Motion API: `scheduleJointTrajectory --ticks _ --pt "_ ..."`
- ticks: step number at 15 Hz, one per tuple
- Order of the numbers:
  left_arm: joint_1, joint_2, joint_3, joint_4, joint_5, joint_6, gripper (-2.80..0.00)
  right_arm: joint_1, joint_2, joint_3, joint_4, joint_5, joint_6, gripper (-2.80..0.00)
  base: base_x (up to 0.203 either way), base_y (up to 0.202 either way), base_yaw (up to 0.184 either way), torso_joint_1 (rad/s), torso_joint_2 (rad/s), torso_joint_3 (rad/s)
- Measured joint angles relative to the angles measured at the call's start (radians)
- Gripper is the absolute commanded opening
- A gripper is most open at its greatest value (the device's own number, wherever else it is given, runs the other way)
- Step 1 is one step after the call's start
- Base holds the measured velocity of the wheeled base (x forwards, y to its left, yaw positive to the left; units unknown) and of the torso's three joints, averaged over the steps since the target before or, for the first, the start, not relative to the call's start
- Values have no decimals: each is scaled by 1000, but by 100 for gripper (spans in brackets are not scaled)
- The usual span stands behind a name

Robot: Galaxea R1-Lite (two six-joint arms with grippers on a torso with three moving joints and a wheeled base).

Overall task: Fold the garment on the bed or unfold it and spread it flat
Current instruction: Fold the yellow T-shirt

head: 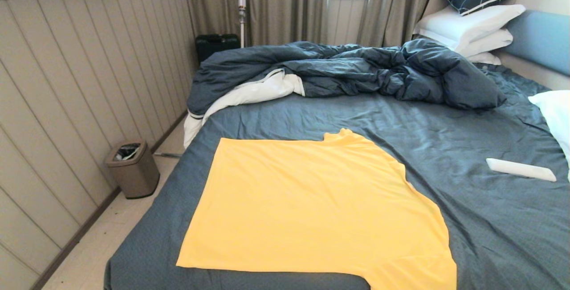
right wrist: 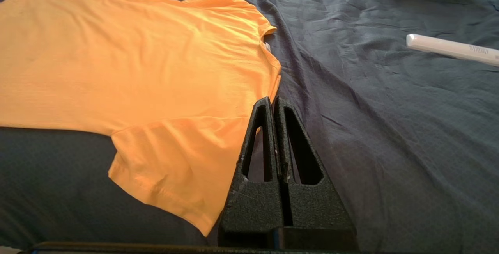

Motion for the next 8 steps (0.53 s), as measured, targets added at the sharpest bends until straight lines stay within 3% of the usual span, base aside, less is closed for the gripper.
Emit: scheduleJointTrajectory --ticks 5,8 --pt "0 10 -47 28 -1 34 -280 0 5 -44 98 2 -16 -280 0 0 0 0 0 0" --pt "0 141 -227 83 -4 35 -280 -4 59 -323 277 36 -10 -280 0 0 0 0 0 0"
